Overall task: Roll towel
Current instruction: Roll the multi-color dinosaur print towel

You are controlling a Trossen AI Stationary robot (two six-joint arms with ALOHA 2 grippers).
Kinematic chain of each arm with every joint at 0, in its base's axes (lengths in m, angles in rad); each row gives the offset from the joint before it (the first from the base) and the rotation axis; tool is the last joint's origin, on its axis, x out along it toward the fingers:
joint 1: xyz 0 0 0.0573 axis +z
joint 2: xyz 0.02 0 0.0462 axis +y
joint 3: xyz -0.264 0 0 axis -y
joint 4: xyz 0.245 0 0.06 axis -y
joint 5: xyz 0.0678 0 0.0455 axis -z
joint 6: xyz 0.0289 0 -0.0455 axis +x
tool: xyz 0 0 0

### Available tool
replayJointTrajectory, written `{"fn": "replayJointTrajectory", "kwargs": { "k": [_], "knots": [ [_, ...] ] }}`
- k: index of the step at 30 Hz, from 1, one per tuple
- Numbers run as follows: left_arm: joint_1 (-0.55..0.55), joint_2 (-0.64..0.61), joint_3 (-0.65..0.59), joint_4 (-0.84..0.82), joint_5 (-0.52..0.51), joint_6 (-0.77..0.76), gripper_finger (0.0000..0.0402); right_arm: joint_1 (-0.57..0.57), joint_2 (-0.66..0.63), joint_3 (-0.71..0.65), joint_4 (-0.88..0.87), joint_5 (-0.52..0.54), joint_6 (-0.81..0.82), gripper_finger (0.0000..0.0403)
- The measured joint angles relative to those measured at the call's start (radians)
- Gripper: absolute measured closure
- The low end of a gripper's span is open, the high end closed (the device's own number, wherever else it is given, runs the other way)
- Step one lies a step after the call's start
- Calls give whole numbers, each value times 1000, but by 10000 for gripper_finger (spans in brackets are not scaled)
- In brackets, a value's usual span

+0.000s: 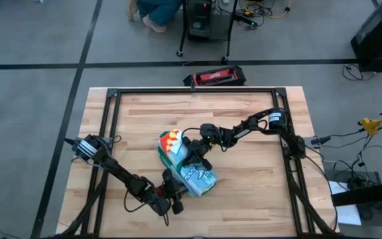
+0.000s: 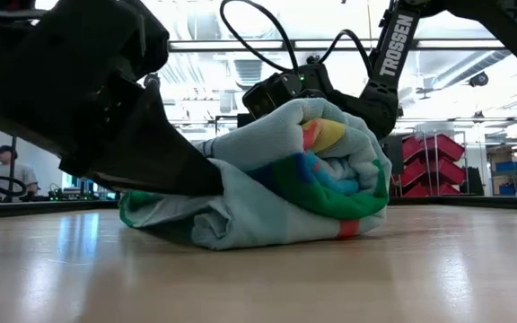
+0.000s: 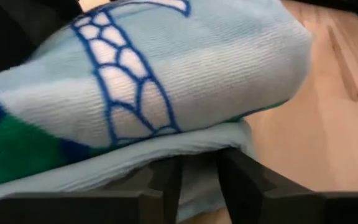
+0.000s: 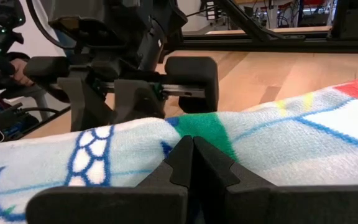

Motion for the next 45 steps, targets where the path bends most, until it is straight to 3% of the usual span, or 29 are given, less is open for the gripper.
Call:
{"fn": "replayJointTrajectory", "kwargs": {
  "k": [4, 9, 14, 23, 35, 40, 45],
  "knots": [
    [10, 58, 0, 103, 0, 13, 395, 1, 0, 0, 0, 6, 0, 403],
    [10, 121, 0, 231, 23, 38, 400, 2, 0, 0, 0, 8, 0, 403],
    [12, 141, -2, 371, 128, 101, 401, 4, 0, 0, -2, 1, -5, 403],
    [14, 147, -2, 377, 227, 72, 402, 9, 0, 0, -2, 2, -6, 403],
    [10, 143, -5, 360, 223, 37, 402, 32, 0, 0, 2, 20, -11, 403],
    [7, 141, -10, 356, 223, 13, 402, 56, -32, -12, -6, -57, -1, 403],
    [4, 141, -11, 351, 218, 9, 402, 93, -93, -52, -10, -53, -41, 403]
  ]
}}
